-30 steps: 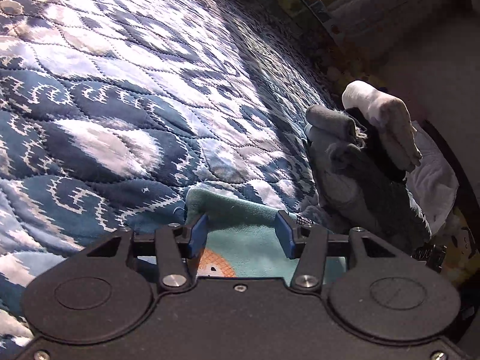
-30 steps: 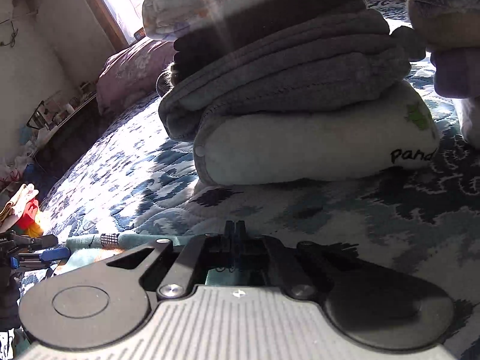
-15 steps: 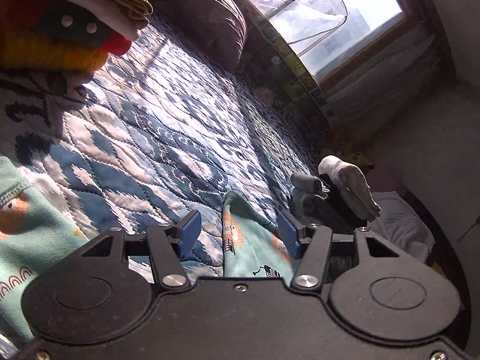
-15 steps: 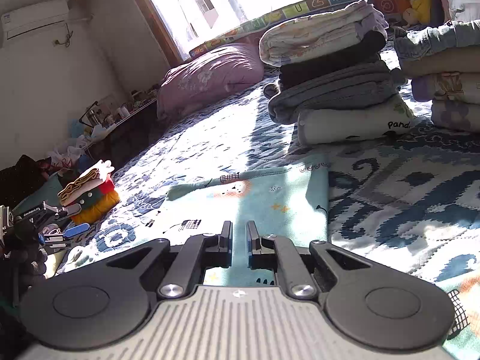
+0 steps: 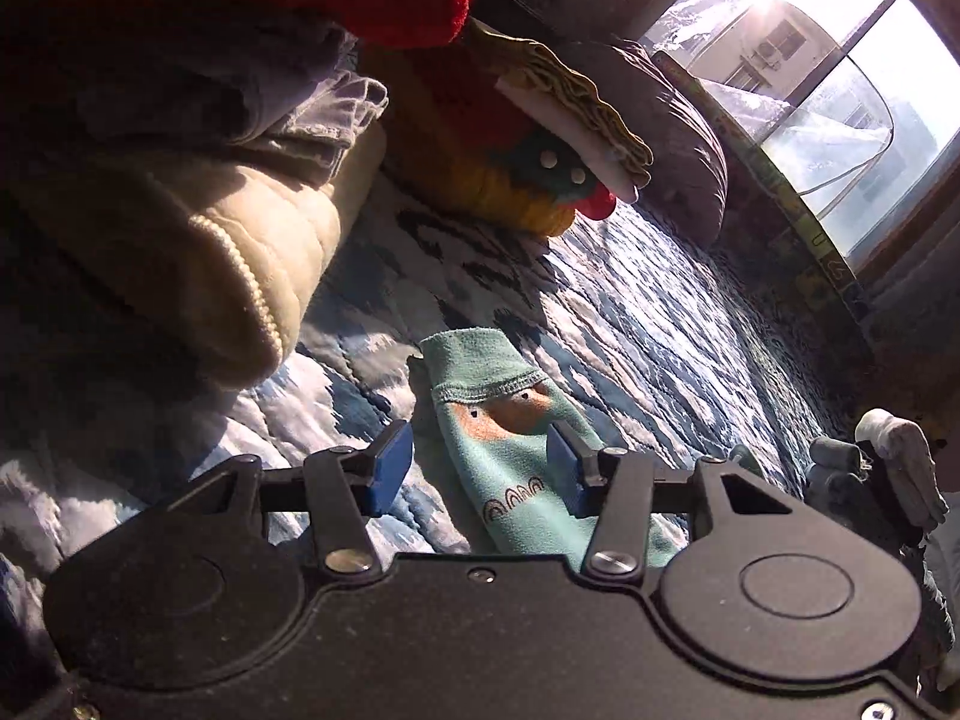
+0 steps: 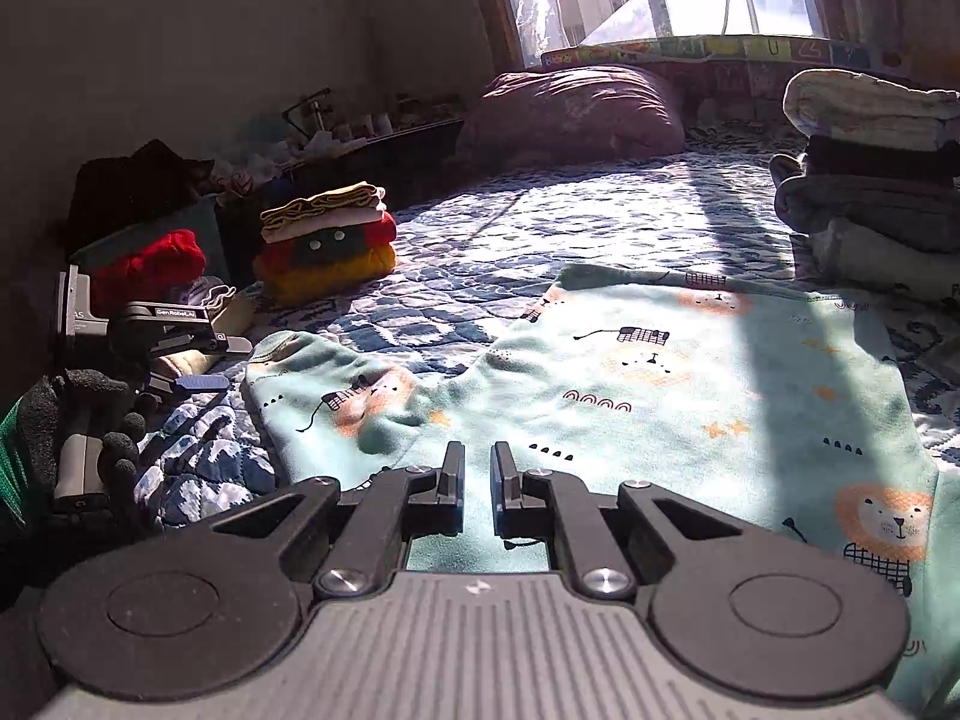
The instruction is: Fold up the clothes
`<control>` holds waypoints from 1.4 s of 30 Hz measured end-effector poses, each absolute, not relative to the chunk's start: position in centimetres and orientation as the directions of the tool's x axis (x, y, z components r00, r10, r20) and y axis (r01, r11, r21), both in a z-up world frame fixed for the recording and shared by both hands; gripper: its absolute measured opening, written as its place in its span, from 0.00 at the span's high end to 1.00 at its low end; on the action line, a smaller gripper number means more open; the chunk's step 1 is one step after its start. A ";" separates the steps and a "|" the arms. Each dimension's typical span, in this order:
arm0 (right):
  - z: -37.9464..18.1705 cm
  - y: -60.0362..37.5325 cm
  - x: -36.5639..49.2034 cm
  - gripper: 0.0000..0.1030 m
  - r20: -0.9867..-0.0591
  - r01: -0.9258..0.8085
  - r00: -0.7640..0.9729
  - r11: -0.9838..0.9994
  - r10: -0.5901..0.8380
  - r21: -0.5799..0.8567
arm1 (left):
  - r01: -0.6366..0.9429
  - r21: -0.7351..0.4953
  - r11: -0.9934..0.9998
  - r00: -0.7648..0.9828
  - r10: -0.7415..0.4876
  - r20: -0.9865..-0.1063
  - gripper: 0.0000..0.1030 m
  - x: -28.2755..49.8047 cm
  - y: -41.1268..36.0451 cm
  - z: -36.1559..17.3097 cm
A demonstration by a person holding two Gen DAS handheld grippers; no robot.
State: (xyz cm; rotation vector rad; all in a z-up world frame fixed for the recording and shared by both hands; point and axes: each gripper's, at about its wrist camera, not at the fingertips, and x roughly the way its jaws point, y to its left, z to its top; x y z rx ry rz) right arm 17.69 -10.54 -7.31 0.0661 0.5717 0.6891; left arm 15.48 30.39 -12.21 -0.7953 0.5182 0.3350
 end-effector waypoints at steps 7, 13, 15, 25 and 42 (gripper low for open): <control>-8.8 -2.4 24.5 0.92 -0.540 -0.575 0.571 0.771 0.618 0.274 | -0.489 -0.597 0.636 0.826 0.119 -0.550 0.58 17.2 31.1 -13.5; -12.7 -1.0 27.2 1.00 -0.584 -0.491 0.535 0.787 0.611 0.374 | -0.514 -0.602 0.611 0.821 0.147 -0.552 0.94 16.0 32.1 -13.9; -12.7 -0.8 26.4 1.00 -0.583 -0.503 0.552 0.795 0.597 0.338 | -0.525 -0.603 0.601 0.810 0.134 -0.571 0.88 16.1 32.6 -14.4; -9.9 5.1 22.1 0.89 -0.606 -0.696 0.563 0.718 0.562 0.019 | -0.362 -0.567 0.740 0.888 0.089 -0.452 0.75 16.6 31.0 -11.5; -11.8 7.0 15.4 0.89 -0.556 -0.737 0.619 0.656 0.556 -0.165 | -0.373 -0.539 0.755 0.837 0.023 -0.547 0.73 22.1 29.4 -13.5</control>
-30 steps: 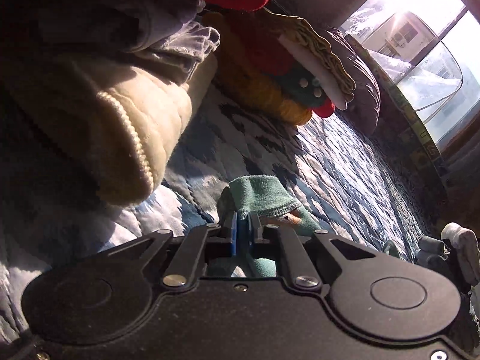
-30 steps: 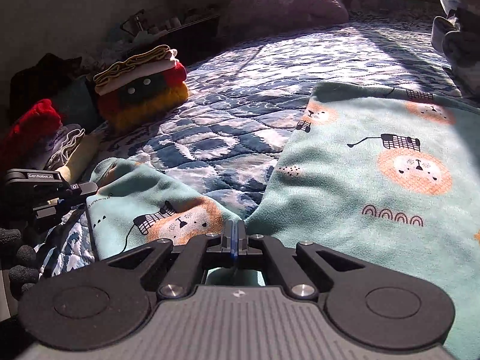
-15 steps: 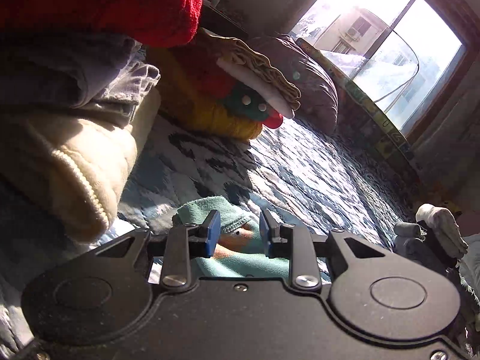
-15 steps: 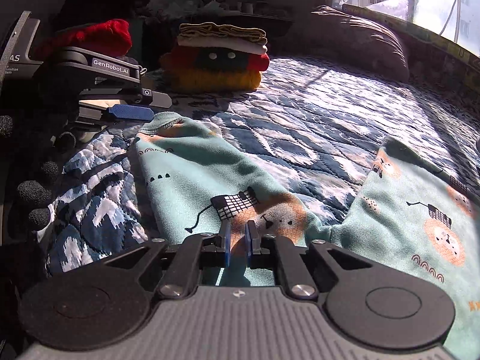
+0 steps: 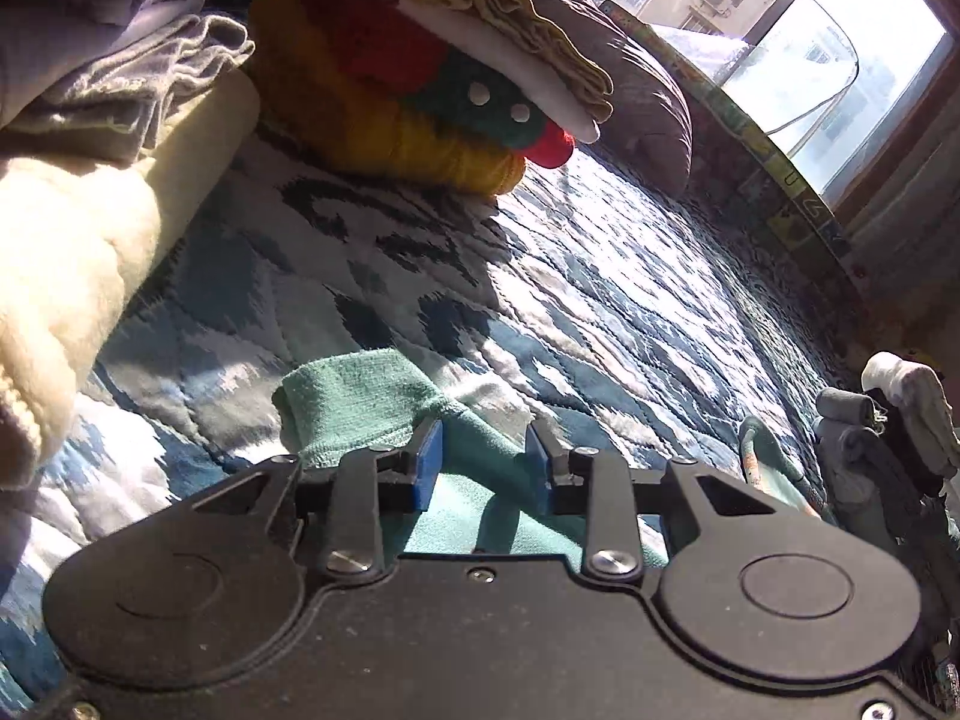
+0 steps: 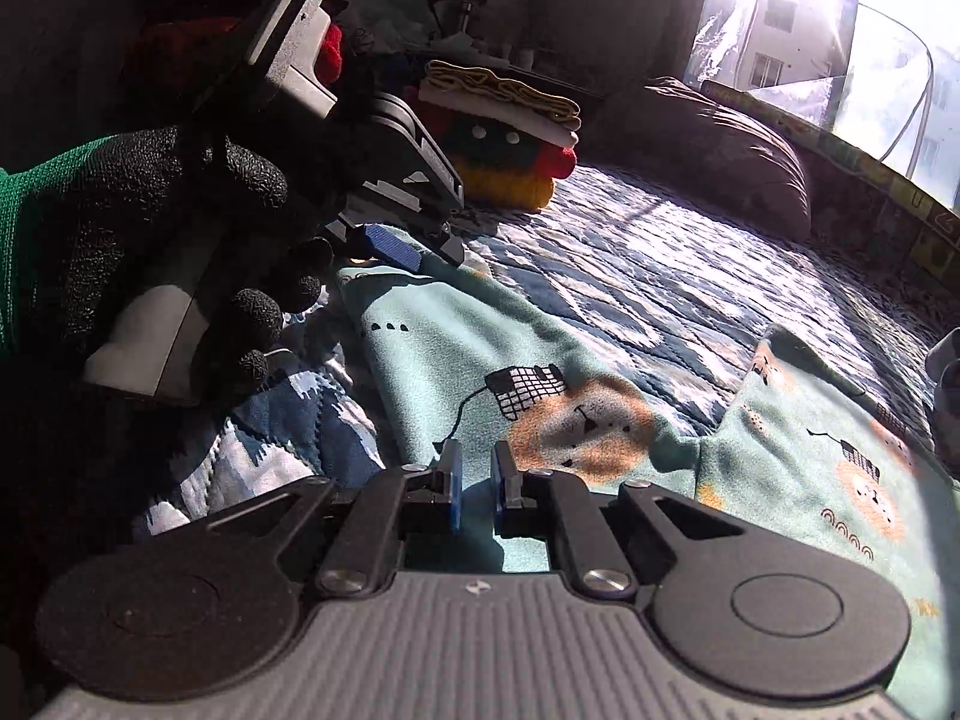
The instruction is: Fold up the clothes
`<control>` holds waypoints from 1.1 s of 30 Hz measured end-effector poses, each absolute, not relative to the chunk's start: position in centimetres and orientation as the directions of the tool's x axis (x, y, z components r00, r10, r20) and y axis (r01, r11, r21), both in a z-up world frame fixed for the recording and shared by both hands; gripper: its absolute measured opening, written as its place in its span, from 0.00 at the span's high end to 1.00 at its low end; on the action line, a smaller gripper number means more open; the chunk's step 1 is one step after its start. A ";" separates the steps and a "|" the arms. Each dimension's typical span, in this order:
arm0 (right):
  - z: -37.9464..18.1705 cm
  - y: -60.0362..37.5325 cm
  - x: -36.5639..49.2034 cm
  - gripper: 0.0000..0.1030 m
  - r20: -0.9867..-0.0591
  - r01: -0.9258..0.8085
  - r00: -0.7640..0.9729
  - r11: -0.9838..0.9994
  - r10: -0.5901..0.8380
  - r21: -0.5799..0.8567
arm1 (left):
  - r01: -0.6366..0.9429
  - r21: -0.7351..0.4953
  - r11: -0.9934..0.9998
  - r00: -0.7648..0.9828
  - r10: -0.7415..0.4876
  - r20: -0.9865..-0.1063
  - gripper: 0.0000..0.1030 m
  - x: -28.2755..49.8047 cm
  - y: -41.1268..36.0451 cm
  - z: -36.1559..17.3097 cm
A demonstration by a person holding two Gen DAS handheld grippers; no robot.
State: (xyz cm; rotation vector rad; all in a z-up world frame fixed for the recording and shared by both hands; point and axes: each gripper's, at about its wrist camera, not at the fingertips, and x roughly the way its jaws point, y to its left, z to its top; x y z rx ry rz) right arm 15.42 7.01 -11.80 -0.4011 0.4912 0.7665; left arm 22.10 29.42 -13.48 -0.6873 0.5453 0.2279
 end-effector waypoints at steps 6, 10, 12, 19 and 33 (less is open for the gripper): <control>-10.5 3.3 10.2 0.89 -0.543 -0.782 0.582 0.600 0.606 -0.169 | -0.300 -0.477 0.826 0.873 0.036 -0.486 0.43 20.7 26.6 -11.7; -9.8 -1.2 6.7 0.86 -0.523 -0.766 0.606 0.618 0.599 -0.178 | -0.244 -0.442 0.863 0.879 0.004 -0.477 0.30 20.0 24.2 -11.2; -9.4 -4.4 5.4 0.82 -0.507 -0.731 0.636 0.665 0.582 -0.152 | -0.206 -0.419 0.885 0.884 -0.016 -0.467 0.27 19.5 22.6 -10.8; -9.8 -18.6 6.0 0.69 -0.471 -0.364 0.749 0.883 0.466 0.296 | -0.123 -0.375 0.919 0.885 -0.070 -0.460 0.05 18.8 17.3 -9.8; -14.4 -30.1 10.3 0.52 -0.441 0.031 0.831 0.762 0.340 0.646 | 0.051 -0.263 0.963 0.824 -0.190 -0.534 0.02 19.4 5.7 -9.1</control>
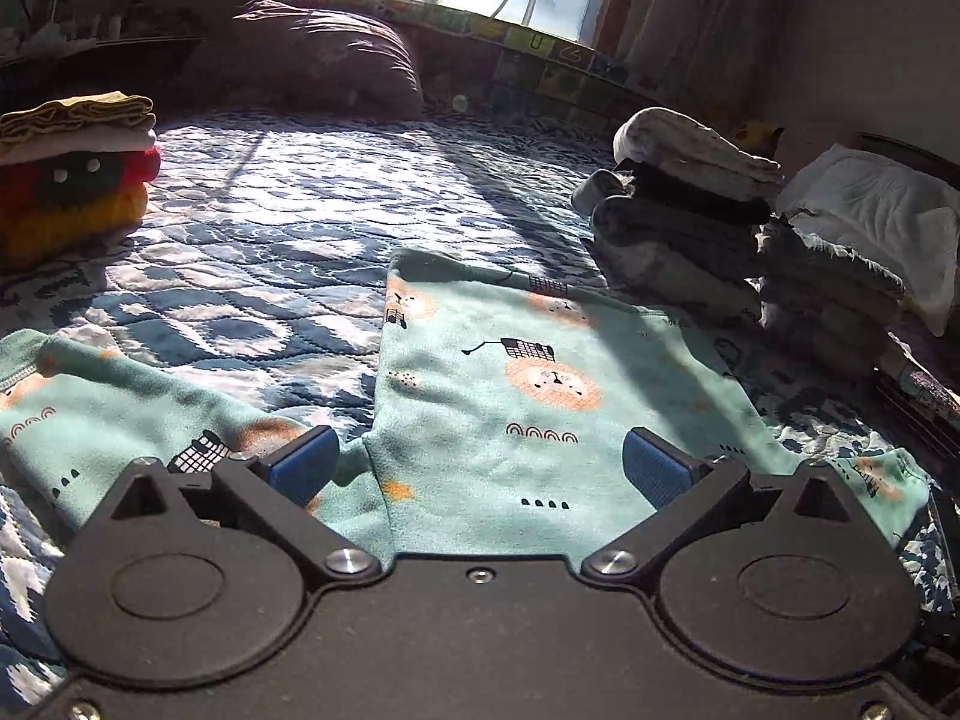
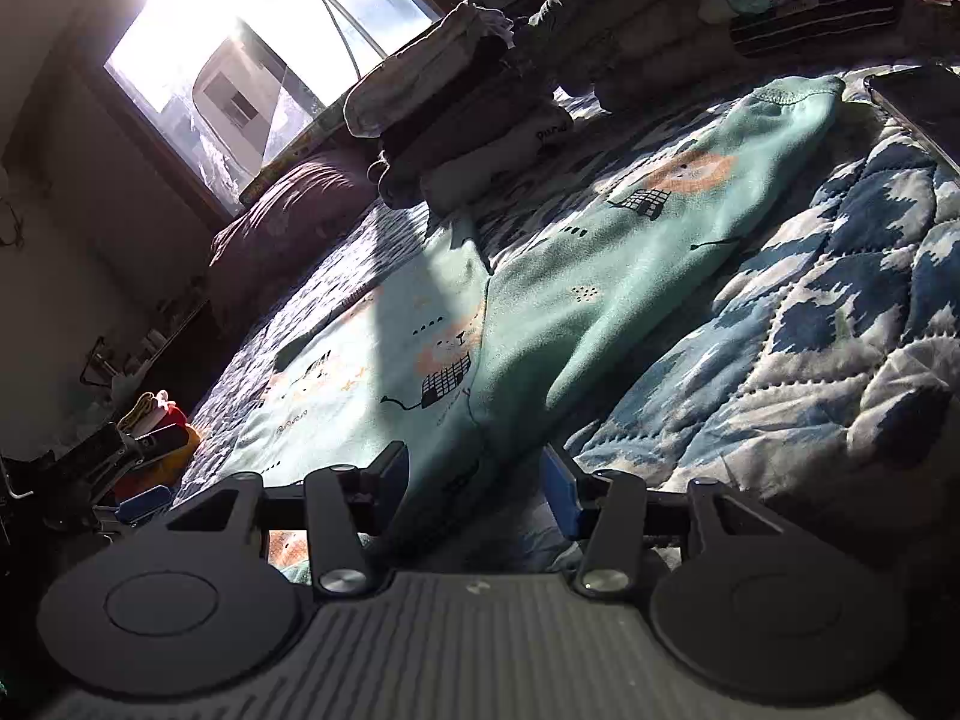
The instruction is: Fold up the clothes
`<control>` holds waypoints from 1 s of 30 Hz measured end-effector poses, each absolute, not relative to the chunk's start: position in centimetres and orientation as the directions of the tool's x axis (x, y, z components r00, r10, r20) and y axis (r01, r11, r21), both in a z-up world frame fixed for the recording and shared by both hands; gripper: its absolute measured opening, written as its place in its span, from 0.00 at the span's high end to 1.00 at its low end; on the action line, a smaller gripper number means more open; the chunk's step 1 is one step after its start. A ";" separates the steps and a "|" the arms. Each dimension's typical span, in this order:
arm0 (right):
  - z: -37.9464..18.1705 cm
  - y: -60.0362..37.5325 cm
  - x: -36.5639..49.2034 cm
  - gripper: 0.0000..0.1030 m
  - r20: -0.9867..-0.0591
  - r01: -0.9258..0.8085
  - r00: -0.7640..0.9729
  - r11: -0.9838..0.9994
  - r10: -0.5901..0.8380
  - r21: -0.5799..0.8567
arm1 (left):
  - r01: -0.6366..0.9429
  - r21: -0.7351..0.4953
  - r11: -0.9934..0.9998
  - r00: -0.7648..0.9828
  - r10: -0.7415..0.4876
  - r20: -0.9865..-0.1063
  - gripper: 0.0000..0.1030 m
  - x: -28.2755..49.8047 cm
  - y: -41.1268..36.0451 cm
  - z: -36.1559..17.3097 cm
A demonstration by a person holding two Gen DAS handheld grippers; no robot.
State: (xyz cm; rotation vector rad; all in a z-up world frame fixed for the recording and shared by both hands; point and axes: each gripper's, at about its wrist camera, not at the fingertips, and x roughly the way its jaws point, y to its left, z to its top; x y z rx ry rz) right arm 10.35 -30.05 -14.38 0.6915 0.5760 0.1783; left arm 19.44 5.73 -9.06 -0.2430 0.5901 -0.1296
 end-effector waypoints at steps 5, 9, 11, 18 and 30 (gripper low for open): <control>-15.7 -29.5 11.4 0.52 -0.427 0.057 0.825 0.698 0.370 0.714 | 0.071 -0.279 0.958 0.808 -0.219 -0.547 0.03 20.3 3.9 -9.3; -15.5 -29.1 12.2 0.52 -0.413 0.043 0.831 0.698 0.373 0.715 | 0.151 -0.232 0.961 0.797 -0.257 -0.547 0.03 20.5 1.3 -8.8; -15.3 -28.5 12.5 0.54 -0.419 0.029 0.835 0.732 0.356 0.681 | 0.206 -0.218 0.954 0.775 -0.295 -0.559 0.04 20.8 -0.2 -8.8; -15.2 -27.5 12.9 0.68 -0.435 0.016 0.854 0.823 0.284 0.567 | 0.302 -0.093 0.949 0.710 -0.289 -0.642 0.20 23.1 -6.4 -9.5; -15.4 -27.0 12.5 0.66 -0.406 0.003 0.884 0.867 0.230 0.497 | 0.350 -0.019 0.937 0.642 -0.254 -0.724 0.46 33.2 -17.6 -7.3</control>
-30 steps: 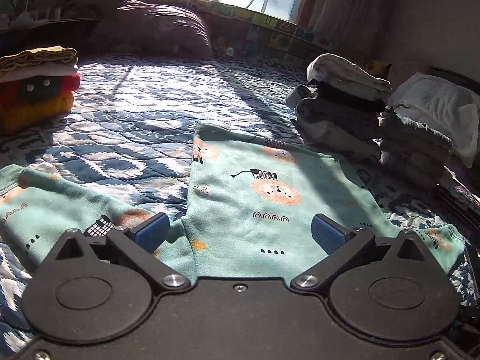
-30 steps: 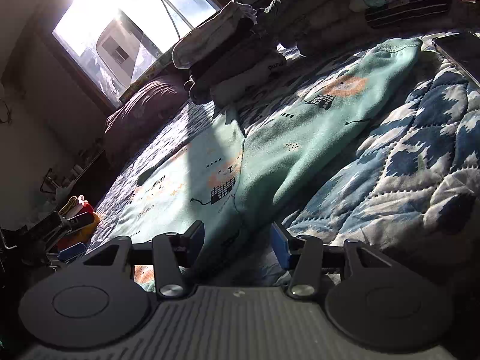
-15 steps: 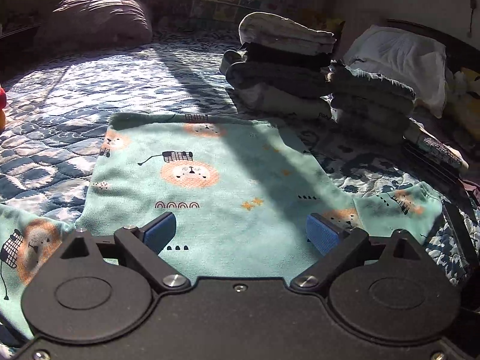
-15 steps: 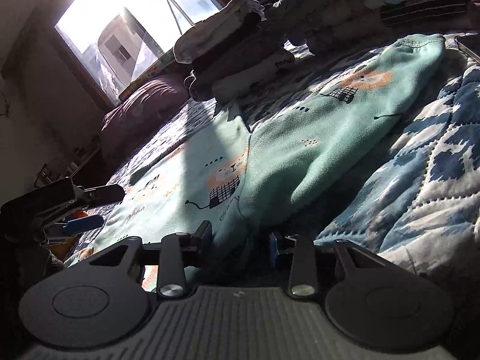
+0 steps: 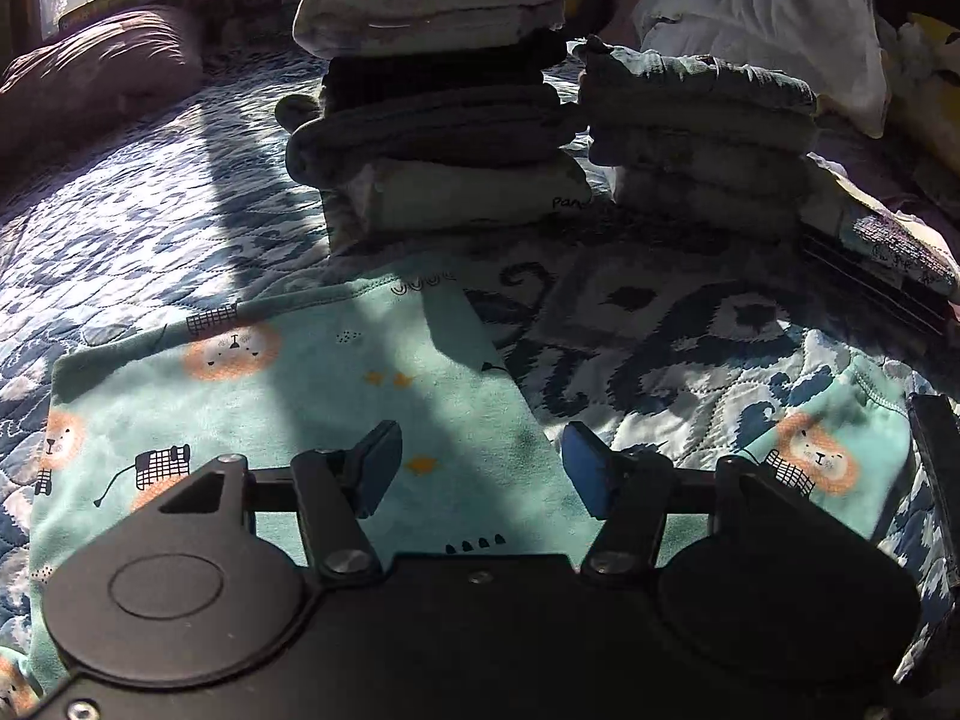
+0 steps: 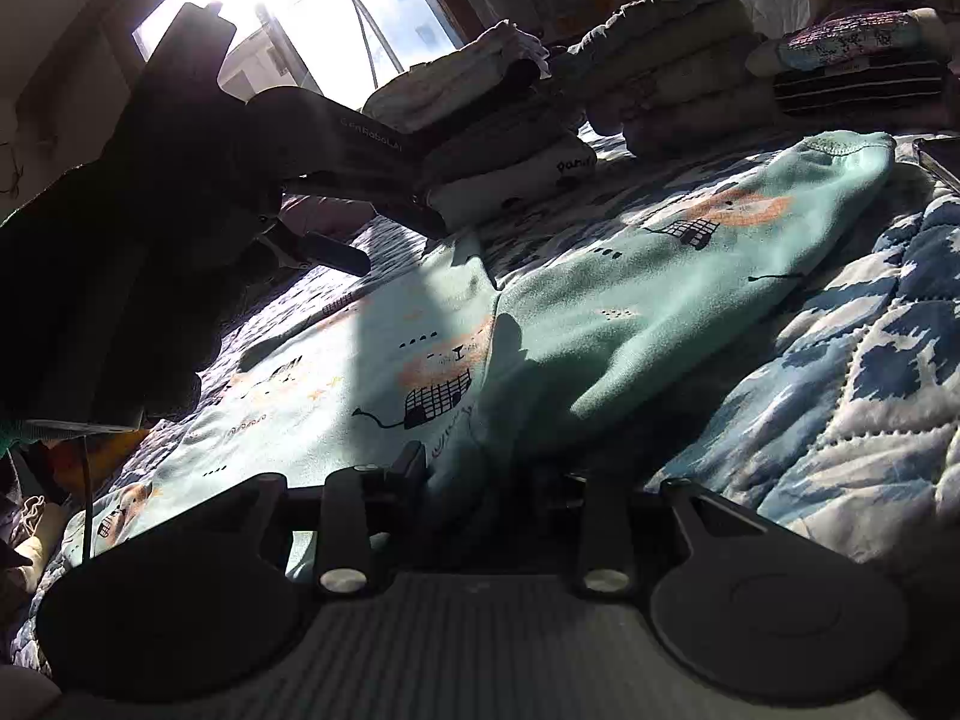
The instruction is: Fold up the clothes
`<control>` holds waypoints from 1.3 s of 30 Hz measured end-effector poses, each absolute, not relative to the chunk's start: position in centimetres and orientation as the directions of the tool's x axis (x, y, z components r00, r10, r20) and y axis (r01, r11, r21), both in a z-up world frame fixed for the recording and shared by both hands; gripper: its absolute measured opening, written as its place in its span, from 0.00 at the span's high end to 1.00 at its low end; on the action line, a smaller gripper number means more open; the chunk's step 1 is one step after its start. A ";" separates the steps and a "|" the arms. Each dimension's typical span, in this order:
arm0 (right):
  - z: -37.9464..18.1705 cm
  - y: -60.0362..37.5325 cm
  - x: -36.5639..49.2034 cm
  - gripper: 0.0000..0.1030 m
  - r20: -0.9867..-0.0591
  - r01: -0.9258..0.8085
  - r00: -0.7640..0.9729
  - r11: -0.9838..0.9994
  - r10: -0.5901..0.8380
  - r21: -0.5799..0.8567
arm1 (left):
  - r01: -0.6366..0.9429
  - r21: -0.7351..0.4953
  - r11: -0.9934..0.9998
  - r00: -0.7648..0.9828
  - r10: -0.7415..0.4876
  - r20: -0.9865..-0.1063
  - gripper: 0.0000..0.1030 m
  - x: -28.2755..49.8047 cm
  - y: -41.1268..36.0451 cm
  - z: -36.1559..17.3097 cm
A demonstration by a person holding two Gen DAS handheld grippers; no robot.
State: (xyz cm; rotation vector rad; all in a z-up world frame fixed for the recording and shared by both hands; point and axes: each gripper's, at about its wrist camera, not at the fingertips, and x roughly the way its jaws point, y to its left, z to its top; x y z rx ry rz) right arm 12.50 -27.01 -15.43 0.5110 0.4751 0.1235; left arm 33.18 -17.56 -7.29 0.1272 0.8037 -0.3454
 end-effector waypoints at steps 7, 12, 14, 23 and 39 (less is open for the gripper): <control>-15.3 -27.8 12.4 0.64 -0.396 0.024 0.892 0.854 0.216 0.520 | 0.305 0.011 0.952 0.556 -0.169 -0.814 0.63 39.6 -21.3 -8.9; -15.4 -28.7 12.4 0.62 -0.384 0.046 0.900 0.834 0.204 0.550 | 0.304 0.094 0.948 0.538 -0.089 -0.838 0.68 41.6 -23.0 -9.8; -15.4 -28.6 12.5 0.62 -0.383 0.039 0.902 0.844 0.201 0.535 | 0.307 0.122 0.944 0.536 -0.065 -0.842 0.72 41.9 -23.4 -10.1; -13.9 -26.7 11.8 0.80 -0.335 -0.029 0.928 0.926 0.165 0.376 | 0.271 0.079 0.959 0.565 -0.092 -0.820 0.95 41.8 -21.1 -9.0; -12.0 -20.3 10.4 0.81 -0.249 -0.228 0.946 0.972 0.206 -0.060 | 0.185 -0.148 0.971 0.647 -0.234 -0.726 0.95 39.7 -10.9 -6.7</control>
